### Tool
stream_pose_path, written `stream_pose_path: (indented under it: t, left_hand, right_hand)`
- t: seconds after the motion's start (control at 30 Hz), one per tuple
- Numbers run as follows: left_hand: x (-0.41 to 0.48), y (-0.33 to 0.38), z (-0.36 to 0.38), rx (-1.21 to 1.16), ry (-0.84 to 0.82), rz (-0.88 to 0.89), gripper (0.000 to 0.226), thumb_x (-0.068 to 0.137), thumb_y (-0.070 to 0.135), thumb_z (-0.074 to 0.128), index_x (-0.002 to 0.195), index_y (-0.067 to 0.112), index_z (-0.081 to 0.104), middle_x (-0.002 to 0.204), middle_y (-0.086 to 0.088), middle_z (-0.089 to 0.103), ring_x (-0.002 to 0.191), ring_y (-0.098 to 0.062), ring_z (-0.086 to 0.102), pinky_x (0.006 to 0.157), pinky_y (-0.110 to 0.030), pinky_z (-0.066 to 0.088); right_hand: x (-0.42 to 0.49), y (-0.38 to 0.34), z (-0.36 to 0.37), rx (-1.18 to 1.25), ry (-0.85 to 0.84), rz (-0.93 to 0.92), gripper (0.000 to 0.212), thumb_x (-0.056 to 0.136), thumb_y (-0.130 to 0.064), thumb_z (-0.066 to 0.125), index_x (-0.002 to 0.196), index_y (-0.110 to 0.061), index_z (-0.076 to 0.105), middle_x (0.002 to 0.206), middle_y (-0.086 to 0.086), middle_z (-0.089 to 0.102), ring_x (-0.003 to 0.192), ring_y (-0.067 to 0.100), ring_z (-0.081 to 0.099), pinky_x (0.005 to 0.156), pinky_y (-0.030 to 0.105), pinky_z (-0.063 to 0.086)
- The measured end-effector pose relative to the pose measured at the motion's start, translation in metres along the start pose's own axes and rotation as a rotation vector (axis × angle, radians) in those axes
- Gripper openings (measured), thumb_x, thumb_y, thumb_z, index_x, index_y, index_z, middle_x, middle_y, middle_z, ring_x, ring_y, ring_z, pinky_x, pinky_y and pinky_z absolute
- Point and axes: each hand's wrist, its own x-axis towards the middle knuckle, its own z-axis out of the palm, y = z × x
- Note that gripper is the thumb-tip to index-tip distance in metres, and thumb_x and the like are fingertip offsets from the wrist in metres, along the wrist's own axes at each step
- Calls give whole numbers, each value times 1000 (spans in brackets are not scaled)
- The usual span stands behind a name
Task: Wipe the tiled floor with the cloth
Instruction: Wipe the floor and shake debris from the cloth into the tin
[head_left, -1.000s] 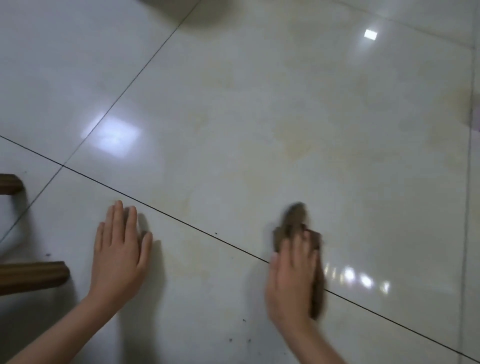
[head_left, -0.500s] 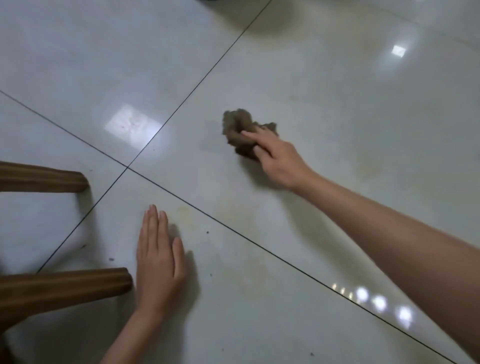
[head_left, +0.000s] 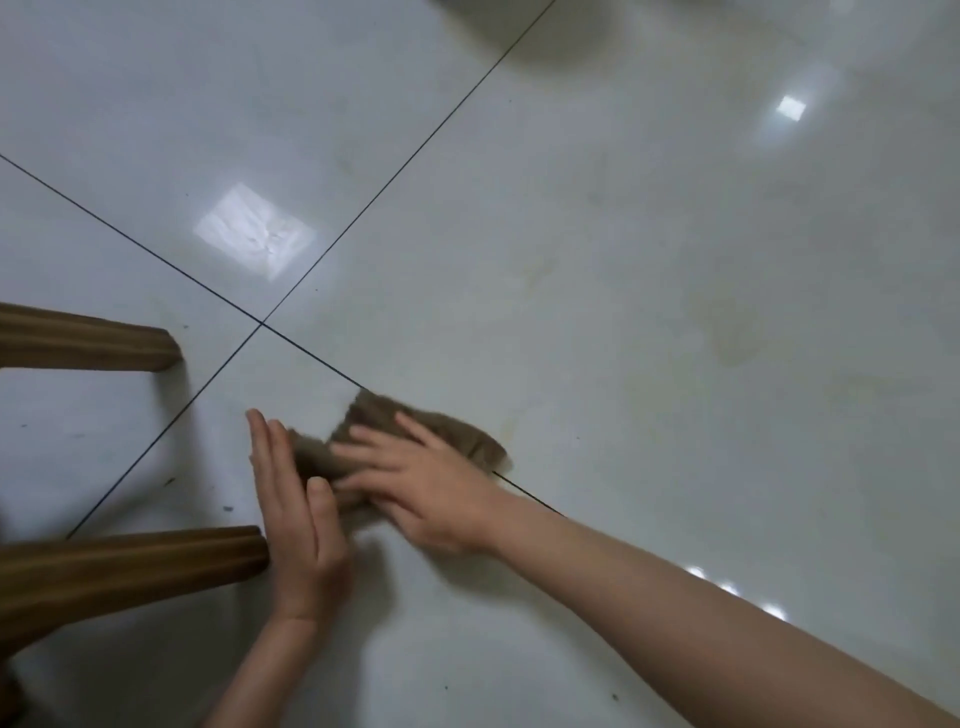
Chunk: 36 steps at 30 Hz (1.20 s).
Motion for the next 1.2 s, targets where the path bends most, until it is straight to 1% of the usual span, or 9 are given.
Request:
stream_pose_path:
  t: [0.27, 0.4, 0.6, 0.77, 0.9, 1.0, 1.07, 1.13, 1.2]
  left_hand:
    - [-1, 3, 2, 117, -113, 4, 60, 99, 31, 23, 150, -1, 22, 161, -8, 11, 149, -16, 9, 121, -48, 10]
    - [-1, 9, 3, 208, -121, 12, 59, 97, 28, 26, 146, -4, 30, 159, -11, 18, 147, -20, 15, 121, -37, 6]
    - [-14, 26, -3, 342, -115, 44, 53, 96, 22, 30, 141, -4, 38, 155, -18, 27, 142, -32, 24, 117, -46, 13]
    - [-41, 42, -2, 356, -165, 65, 49, 95, 18, 34, 138, -2, 43, 154, -16, 30, 144, -29, 25, 118, -44, 12]
    - [-59, 53, 2, 353, -255, 115, 44, 92, 10, 38, 131, -2, 52, 150, -18, 37, 141, -31, 28, 115, -52, 19]
    - [-72, 59, 0, 353, -291, 140, 41, 91, 7, 38, 127, -1, 55, 148, -18, 39, 141, -31, 29, 113, -55, 23]
    - [-78, 62, 0, 353, -312, 158, 40, 90, 6, 38, 125, -1, 57, 147, -18, 41, 140, -32, 30, 112, -56, 25]
    - [-83, 62, -1, 345, -326, 130, 39, 91, 7, 38, 124, 0, 58, 147, -18, 41, 140, -31, 30, 112, -56, 26]
    - [-89, 62, -3, 338, -343, 93, 39, 92, 9, 37, 124, 1, 58, 147, -17, 40, 140, -32, 30, 112, -56, 27]
  right_hand:
    - [-143, -11, -1, 240, -148, 136, 27, 84, -5, 52, 99, -10, 74, 133, -4, 61, 135, 8, 44, 119, 31, 15]
    - [-133, -1, -55, 334, 18, 328, 32, 76, -21, 40, 80, -12, 71, 91, 5, 73, 81, 24, 66, 81, 40, 50]
    - [-100, 81, -97, 90, 127, 492, 36, 92, -4, 48, 120, -17, 66, 141, 0, 53, 136, 21, 41, 107, 31, 30]
    - [-138, 7, 9, 230, 196, 354, 29, 88, -7, 61, 116, -11, 69, 139, 6, 54, 139, 25, 38, 116, 45, 12]
    - [-158, -45, 55, 251, 122, 209, 29, 88, -8, 59, 116, -12, 68, 139, 1, 55, 141, 16, 35, 116, 32, -4]
    - [-180, -54, 50, 242, 1, 148, 26, 86, -6, 58, 109, -10, 70, 133, 1, 60, 136, 16, 40, 118, 32, 7]
    - [-203, -49, 34, 256, 56, 185, 27, 78, -2, 59, 100, -10, 73, 121, 4, 67, 122, 21, 55, 111, 38, 32]
    - [-228, -38, 22, 254, 285, 349, 30, 74, 2, 60, 97, -10, 75, 117, 7, 69, 109, 25, 63, 97, 35, 48]
    - [-254, -31, 15, 103, 286, 566, 38, 83, -1, 57, 116, -15, 69, 137, 4, 56, 125, 24, 53, 102, 31, 43]
